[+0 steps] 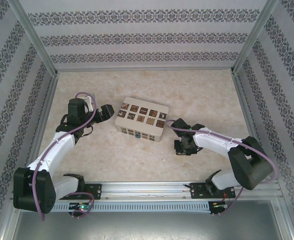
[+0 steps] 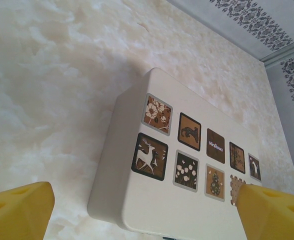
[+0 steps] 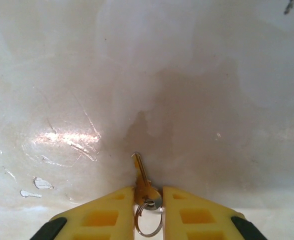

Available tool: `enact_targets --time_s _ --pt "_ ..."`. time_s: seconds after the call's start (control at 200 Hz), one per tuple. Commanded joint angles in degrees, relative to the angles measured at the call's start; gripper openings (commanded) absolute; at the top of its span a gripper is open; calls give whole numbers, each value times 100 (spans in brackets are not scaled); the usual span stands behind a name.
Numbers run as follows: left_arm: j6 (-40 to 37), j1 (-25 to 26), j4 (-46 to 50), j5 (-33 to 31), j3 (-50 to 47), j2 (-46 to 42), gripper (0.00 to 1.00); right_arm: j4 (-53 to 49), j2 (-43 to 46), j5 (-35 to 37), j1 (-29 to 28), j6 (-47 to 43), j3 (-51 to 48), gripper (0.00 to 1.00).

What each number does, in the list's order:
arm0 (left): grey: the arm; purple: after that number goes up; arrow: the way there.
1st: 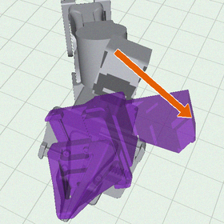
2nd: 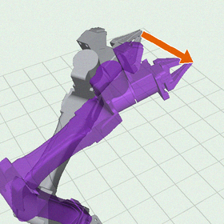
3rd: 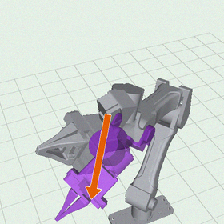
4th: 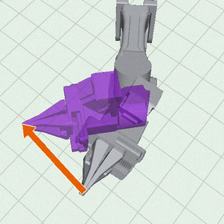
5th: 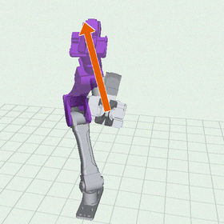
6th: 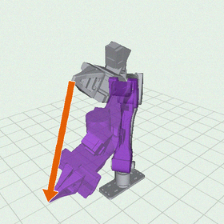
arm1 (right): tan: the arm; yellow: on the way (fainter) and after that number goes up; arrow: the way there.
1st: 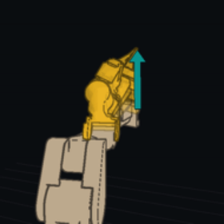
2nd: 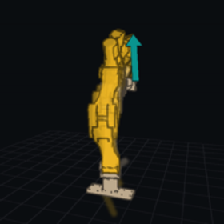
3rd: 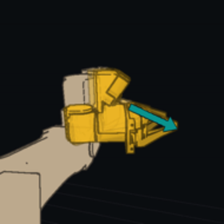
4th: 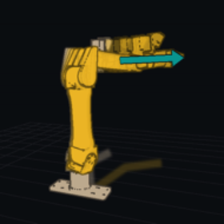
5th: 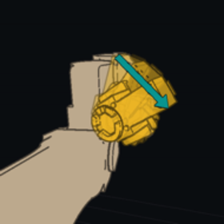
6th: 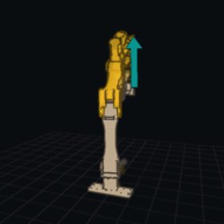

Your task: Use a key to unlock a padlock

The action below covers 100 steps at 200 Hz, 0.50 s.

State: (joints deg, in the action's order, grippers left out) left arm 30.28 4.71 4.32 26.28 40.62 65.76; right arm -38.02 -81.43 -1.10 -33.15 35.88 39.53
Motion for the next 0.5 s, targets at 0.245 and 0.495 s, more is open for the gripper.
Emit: enact_targets --time_s 0.245,0.495 --pt "-10 -156 101 33 14 -200 95 -162 129 28 -11 60 -86 1" --pt "169 -181 122 244 103 -298 95 199 631 -54 2 104 -203 0"
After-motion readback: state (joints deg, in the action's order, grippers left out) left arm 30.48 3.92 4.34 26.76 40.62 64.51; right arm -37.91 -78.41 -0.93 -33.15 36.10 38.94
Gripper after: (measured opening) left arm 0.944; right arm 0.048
